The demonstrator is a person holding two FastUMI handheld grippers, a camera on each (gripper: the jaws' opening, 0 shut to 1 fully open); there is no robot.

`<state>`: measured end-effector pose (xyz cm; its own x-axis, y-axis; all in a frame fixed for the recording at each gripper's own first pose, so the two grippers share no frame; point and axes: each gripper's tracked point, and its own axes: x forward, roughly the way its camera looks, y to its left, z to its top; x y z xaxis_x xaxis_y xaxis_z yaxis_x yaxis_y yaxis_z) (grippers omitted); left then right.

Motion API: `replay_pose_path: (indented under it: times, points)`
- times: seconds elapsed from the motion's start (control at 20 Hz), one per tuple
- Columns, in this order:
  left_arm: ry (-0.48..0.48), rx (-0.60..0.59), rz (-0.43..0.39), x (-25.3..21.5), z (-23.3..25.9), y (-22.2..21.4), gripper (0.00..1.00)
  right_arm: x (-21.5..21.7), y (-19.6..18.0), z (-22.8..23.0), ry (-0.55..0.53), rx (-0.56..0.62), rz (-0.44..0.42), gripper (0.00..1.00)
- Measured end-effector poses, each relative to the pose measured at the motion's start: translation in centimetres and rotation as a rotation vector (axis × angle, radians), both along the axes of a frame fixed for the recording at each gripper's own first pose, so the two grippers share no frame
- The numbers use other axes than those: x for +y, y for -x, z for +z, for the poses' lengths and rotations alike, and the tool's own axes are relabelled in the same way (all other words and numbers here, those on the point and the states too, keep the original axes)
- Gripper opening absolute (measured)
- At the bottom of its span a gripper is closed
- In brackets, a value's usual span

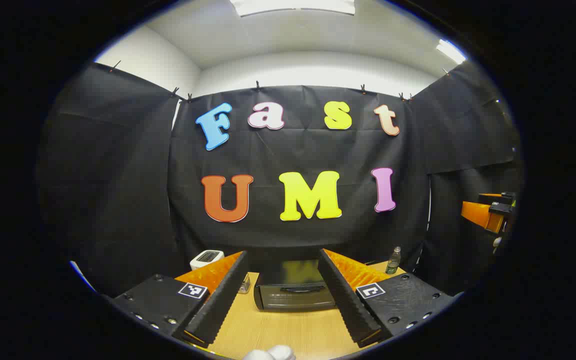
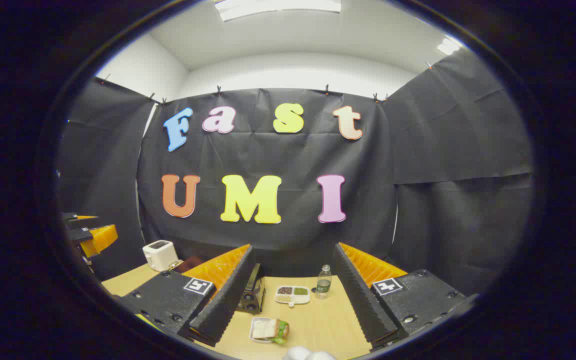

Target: Open the electric oven with the left hand, put the food in, and close the electric oven.

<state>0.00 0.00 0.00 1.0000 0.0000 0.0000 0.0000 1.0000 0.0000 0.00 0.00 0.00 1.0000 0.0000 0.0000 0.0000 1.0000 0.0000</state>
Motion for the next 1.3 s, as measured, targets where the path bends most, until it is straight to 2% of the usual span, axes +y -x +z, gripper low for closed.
replay_pose_path:
  times: [0.7, 0.95, 1.3]
  points:
    - [-0.013, -0.013, 0.005, 0.4, 0.3, -0.3, 0.93, 0.0, -0.3, -0.9, 0.009, 0.024, -0.005, 0.95]
    - [-0.017, 0.016, -0.014, -1.0, -1.8, -2.7, 0.93, -0.7, -0.5, -0.8, 0.023, 0.013, 0.011, 0.95]
    - [0.008, 0.119, -0.022, -4.1, -9.0, -9.0, 0.93, -3.6, -1.6, -1.1, 0.079, 0.015, 0.018, 0.95]
